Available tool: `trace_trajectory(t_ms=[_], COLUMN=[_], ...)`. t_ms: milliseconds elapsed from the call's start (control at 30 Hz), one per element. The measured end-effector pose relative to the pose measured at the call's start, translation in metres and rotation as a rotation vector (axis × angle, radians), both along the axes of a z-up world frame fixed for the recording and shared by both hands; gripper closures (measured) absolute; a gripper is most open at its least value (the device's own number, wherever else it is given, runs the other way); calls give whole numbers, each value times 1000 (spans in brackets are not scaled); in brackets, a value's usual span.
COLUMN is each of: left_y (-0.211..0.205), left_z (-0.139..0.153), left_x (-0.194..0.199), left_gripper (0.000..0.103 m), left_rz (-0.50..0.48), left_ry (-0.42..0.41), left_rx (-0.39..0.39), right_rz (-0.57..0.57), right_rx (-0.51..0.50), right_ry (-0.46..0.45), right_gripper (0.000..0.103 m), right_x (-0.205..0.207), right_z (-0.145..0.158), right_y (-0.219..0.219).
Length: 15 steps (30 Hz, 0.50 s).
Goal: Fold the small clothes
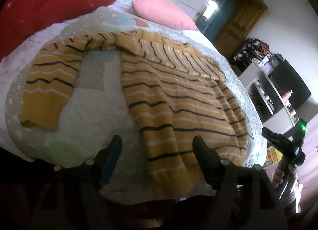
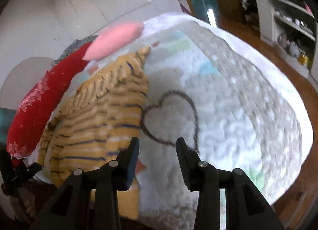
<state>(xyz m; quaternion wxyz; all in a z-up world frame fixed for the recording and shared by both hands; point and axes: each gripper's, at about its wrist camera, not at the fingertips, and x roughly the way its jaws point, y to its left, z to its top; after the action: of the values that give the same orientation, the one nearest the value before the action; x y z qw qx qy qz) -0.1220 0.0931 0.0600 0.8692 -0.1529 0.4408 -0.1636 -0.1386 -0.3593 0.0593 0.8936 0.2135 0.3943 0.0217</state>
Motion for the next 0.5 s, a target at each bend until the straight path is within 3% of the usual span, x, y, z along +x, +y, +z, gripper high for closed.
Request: trace_trajectory(t_ms=[267, 433, 500], left_y=[27, 51, 63], left_z=[-9, -12, -14], left_x=[-4, -6, -6], left_gripper=[28, 27, 27], left_rz=[81, 148, 176], left_ry=[26, 26, 25], left_rx=[19, 3, -2], right_rz=[231, 225, 211], right_rx=[-68, -186, -246], right_ry=[-37, 129, 131], right_gripper=[59, 60, 61], right_x=[52, 72, 69], right_z=[8, -35, -36], right_y=[86, 97, 96])
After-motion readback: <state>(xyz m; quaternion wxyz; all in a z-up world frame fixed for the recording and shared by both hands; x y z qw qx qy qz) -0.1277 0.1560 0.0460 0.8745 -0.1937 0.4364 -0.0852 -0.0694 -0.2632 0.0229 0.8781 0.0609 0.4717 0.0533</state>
